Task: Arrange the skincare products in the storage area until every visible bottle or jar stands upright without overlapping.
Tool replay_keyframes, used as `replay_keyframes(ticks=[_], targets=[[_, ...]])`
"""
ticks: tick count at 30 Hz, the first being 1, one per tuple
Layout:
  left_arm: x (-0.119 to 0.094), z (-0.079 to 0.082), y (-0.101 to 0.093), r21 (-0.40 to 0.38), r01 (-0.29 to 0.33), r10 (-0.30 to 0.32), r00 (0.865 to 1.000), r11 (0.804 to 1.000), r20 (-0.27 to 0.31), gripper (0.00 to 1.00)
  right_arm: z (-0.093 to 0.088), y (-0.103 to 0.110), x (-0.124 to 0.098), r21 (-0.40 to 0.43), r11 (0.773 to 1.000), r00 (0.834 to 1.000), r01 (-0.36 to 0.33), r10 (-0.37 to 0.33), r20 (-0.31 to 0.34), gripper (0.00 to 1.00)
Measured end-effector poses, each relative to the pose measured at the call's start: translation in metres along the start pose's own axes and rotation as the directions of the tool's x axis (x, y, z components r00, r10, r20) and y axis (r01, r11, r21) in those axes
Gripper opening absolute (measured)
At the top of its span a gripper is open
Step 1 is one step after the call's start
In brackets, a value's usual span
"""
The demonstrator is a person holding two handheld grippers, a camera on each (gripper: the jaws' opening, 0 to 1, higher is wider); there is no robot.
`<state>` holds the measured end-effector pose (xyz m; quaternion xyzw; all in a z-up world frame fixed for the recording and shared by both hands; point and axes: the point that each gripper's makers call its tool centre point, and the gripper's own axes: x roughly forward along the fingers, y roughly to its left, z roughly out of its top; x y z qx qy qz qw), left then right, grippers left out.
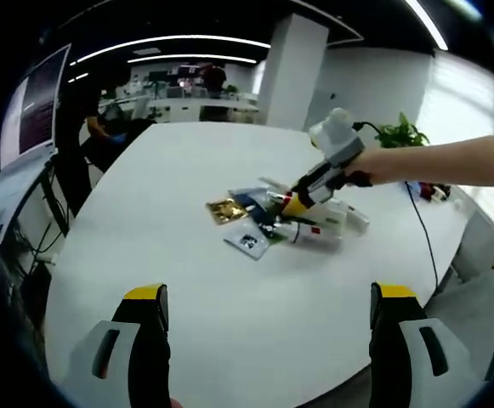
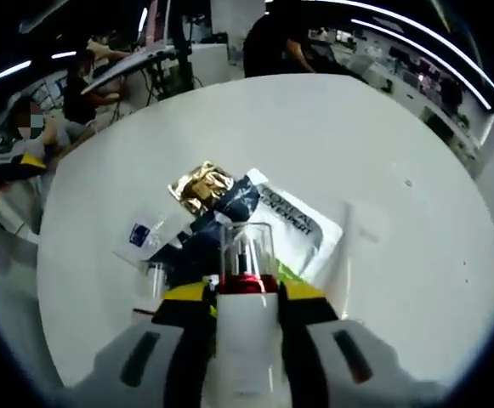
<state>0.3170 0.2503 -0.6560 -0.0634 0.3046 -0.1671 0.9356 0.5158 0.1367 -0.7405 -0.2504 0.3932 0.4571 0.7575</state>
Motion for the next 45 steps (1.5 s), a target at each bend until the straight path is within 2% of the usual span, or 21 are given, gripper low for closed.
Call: replay_keyframes(ticks=[11,17,45], targets=[[0.003,0.001,-0.001,0.002,0.004,-0.004,1.0,1.0,-0.002,0.97,-0.003,0.0,0.003,0.009,1.0,0.999,-0.013,0.013,-0.04,0.31],[0.005,0.002,-0.003,0.005,0.01,-0.01,1.0,1.0,-0.003,0.97,-0.004,0.002,0.001,-0.026,1.0,0.999,-0.012,0.011,-0.052,0.3],[-0.002,0.007,-0.004,0.023,0.008,-0.008,1.0,1.0,0.008,0.97,-0.006,0.003,-0.006,-0.055,0.999,0.999,0.001,-0.004,-0.044,0.29]])
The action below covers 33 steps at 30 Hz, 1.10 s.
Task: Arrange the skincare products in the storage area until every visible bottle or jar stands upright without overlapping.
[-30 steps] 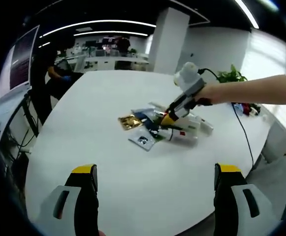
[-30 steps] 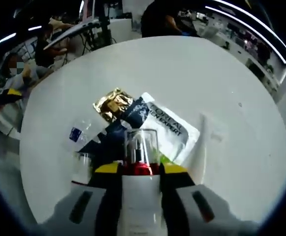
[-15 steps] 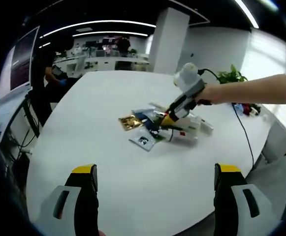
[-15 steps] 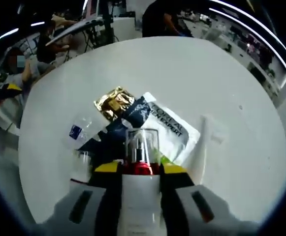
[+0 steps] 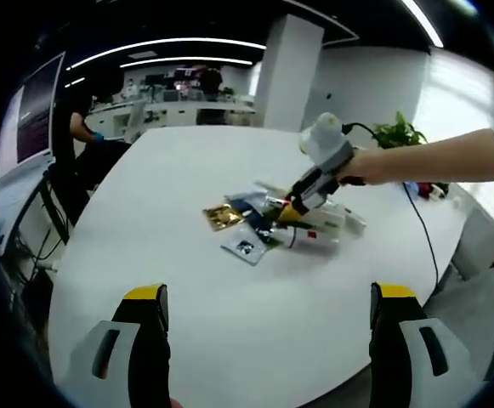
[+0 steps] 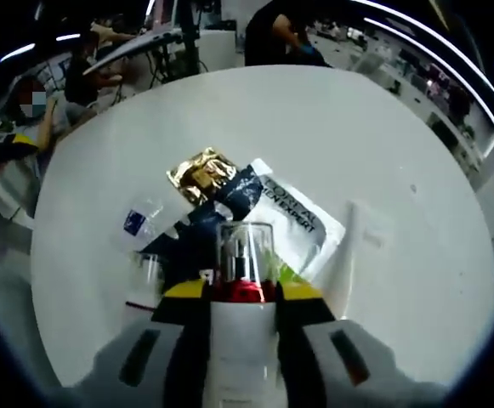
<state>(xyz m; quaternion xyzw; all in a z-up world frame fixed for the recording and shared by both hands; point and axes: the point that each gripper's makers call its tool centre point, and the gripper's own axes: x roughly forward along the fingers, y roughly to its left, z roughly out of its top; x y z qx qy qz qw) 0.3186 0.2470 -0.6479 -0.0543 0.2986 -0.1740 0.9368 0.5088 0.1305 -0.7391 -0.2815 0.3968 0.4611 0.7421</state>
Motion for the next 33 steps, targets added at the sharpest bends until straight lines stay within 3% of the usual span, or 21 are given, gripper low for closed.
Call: replay_keyframes(ticks=[17,33], targets=[[-0.003,0.008,-0.012,0.021,0.019,-0.019,1.0,1.0,0.015,0.97,0.006,-0.008,-0.043,0.08,0.995,0.989,0.063,-0.073,0.125,0.29],[-0.009,0.01,-0.028,0.04,0.049,-0.05,0.998,0.998,0.028,0.97,-0.004,-0.024,-0.081,0.223,0.967,0.959,0.123,-0.174,0.225,0.29]])
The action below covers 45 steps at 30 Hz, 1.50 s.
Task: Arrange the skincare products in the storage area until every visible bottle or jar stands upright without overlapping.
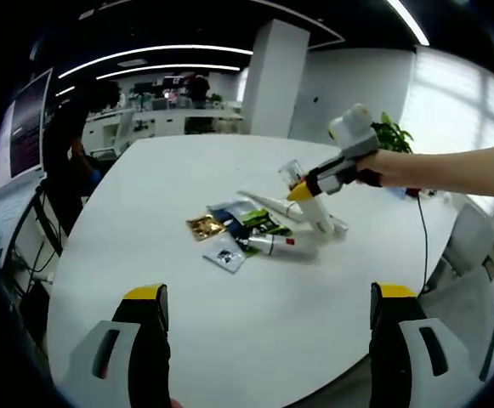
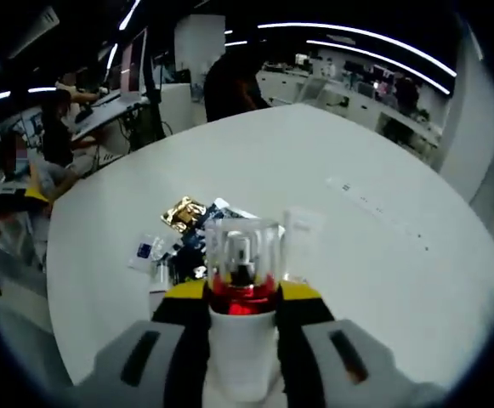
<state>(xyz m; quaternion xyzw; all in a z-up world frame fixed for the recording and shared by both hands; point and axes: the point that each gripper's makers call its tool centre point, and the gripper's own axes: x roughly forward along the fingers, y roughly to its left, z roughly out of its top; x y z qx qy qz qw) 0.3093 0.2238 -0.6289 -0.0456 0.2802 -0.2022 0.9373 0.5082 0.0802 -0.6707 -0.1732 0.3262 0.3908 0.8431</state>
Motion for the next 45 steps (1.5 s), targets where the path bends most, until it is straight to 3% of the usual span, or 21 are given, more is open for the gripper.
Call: replay_keyframes(ticks=[10,24,31,40,45], targets=[[0.001,0.003,-0.009,0.015,0.018,-0.018,1.0,1.0,0.008,0.97,-0.005,-0.005,-0.019,0.059,0.998,0.999,0.033,-0.035,0.036,0.29],[0.019,-0.004,-0.044,0.05,0.104,-0.104,0.995,0.993,-0.011,0.97,-0.019,0.0,-0.049,0.127,0.988,0.99,0.086,-0.099,0.099,0.28],[0.028,-0.011,-0.059,0.056,0.132,-0.131,0.991,0.99,-0.026,0.97,-0.029,0.005,-0.062,0.178,0.976,0.982,0.125,-0.148,0.12,0.28],[0.041,-0.007,-0.081,0.101,0.185,-0.183,0.983,0.978,-0.024,0.97,-0.044,0.011,-0.078,0.226,0.955,0.964,0.194,-0.228,0.135,0.28],[0.054,0.004,-0.093,0.173,0.198,-0.202,0.979,0.965,0.006,0.93,-0.052,0.015,-0.087,0.263,0.937,0.954,0.231,-0.271,0.129,0.29]])
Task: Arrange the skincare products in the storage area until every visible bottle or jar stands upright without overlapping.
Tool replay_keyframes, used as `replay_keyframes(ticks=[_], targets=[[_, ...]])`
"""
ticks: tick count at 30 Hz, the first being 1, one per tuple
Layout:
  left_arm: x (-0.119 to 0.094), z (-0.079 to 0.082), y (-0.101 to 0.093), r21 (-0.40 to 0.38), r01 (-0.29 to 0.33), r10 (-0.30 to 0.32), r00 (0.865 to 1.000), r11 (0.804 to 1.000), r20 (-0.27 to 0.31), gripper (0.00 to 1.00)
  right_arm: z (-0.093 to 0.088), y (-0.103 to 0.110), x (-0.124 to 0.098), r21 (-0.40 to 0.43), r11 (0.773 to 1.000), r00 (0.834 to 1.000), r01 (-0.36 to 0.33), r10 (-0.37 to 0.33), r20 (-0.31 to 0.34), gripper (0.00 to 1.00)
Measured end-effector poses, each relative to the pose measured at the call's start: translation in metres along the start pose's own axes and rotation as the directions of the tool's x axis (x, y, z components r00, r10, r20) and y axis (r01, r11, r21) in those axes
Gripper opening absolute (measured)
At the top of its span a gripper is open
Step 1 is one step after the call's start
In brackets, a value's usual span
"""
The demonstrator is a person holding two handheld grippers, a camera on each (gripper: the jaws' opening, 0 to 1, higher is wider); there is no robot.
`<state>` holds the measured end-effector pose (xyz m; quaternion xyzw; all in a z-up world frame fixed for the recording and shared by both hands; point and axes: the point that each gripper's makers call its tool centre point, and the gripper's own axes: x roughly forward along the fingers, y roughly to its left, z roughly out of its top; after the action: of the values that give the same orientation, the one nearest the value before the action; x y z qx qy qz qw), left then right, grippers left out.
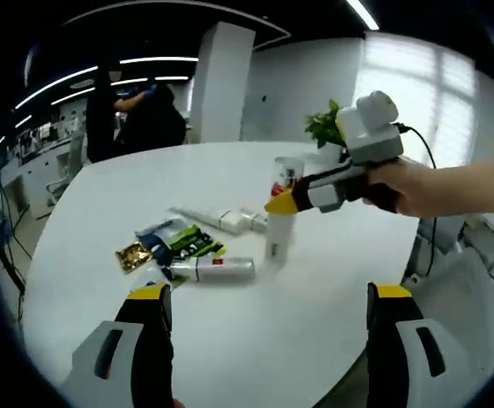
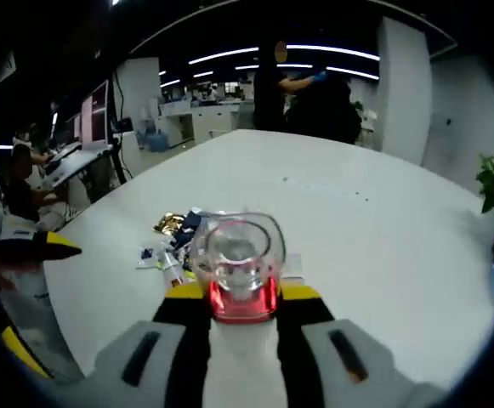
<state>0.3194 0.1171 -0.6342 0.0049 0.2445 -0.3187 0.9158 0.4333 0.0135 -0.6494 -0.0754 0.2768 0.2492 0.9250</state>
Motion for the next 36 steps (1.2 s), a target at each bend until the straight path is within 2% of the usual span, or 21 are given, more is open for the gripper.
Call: replay_keyframes(ticks=[5,9,13,16,21,29,34,36], targets=[[0.027,0.004,-0.011,0.096,0.032,-0.034,0.999,0.995,0.015,0.87,-0.005,0.001,-0.009,0.014,1.0,1.0,0.026,-0.026,0.0,0.29],[0.045,0.006,-0.018,0.107,0.061,-0.063,0.998,0.992,0.013,0.83,-0.008,0.001,-0.014,0.024,0.999,0.999,0.04,-0.04,-0.009,0.29],[0.062,0.016,-0.028,0.16,0.098,-0.105,0.994,0.982,0.03,0.77,-0.011,0.0,-0.018,0.039,0.997,0.998,0.065,-0.064,-0.009,0.29],[0.075,0.02,-0.036,0.193,0.137,-0.144,0.989,0.971,0.023,0.73,-0.012,-0.001,-0.02,0.053,0.996,0.997,0.078,-0.078,-0.012,0.29],[0.092,0.022,-0.045,0.236,0.186,-0.194,0.981,0.954,0.007,0.71,-0.013,-0.002,-0.02,0.068,0.994,0.996,0.088,-0.087,-0.018,0.29],[0.113,0.014,-0.042,0.273,0.237,-0.231,0.971,0.933,-0.052,0.65,-0.013,0.001,-0.02,0.049,0.995,0.996,0.083,-0.082,-0.019,0.29],[0.124,0.011,-0.04,0.254,0.26,-0.256,0.965,0.932,-0.049,0.59,-0.013,0.0,-0.02,0.052,0.995,0.997,0.083,-0.082,-0.017,0.29],[0.128,0.012,-0.042,0.278,0.27,-0.271,0.962,0.922,-0.033,0.53,-0.013,0.0,-0.02,0.052,0.995,0.997,0.082,-0.081,-0.018,0.29]])
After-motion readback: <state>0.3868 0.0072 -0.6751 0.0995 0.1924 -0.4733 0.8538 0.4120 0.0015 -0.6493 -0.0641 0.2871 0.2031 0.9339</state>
